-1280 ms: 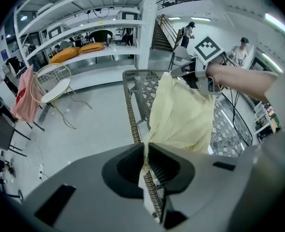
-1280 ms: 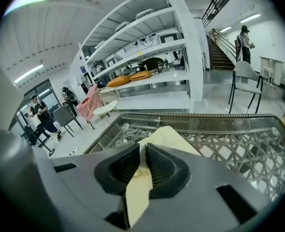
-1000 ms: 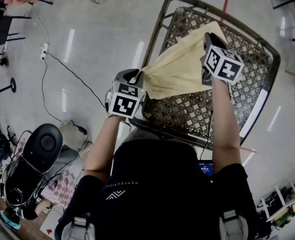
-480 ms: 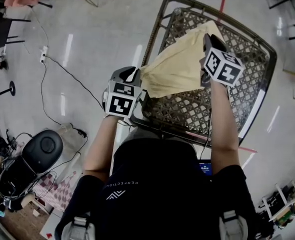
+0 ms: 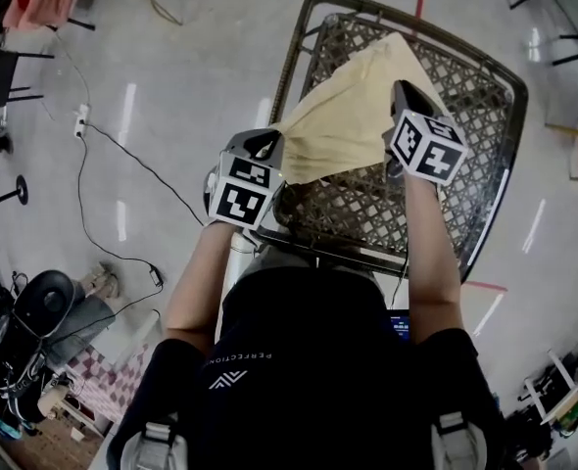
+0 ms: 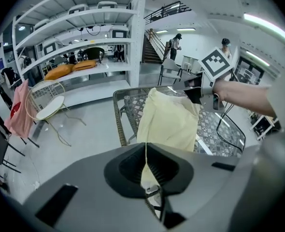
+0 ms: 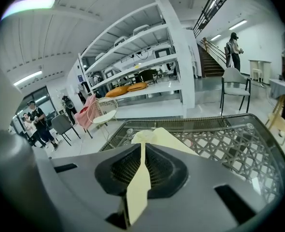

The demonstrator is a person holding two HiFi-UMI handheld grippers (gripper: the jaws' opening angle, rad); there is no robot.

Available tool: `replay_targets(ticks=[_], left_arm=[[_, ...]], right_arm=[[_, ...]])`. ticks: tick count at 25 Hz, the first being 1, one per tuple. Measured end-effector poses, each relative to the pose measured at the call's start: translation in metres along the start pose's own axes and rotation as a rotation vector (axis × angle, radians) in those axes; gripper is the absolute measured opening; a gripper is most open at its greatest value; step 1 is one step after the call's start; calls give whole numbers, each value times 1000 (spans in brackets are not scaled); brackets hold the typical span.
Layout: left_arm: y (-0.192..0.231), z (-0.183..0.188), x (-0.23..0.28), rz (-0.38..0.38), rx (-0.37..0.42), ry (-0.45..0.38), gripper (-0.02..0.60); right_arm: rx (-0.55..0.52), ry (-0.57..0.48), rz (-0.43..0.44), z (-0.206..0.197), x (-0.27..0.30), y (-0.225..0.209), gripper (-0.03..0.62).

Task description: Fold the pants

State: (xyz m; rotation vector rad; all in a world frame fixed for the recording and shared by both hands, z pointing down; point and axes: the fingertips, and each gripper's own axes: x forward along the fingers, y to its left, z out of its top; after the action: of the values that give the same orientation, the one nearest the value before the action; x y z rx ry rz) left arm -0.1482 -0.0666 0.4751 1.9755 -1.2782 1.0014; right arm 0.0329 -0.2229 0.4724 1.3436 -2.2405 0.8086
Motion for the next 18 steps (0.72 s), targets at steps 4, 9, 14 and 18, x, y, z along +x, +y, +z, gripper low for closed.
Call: replay_targets(ticks=[4, 9, 14, 18], left_arm=[[-13, 5, -1, -32, 33, -7, 14], [-27, 3, 0, -73, 80, -4, 12], [-40, 2, 3, -124, 127, 3, 12], [-44, -2, 5, -150, 172, 12, 12]], right_arm=[[14, -3, 4, -8, -18, 2, 49], [22, -15, -25, -15, -42, 1, 49], [53, -10, -49, -33, -59, -3, 49], [77, -13, -61, -48, -68, -1, 49]])
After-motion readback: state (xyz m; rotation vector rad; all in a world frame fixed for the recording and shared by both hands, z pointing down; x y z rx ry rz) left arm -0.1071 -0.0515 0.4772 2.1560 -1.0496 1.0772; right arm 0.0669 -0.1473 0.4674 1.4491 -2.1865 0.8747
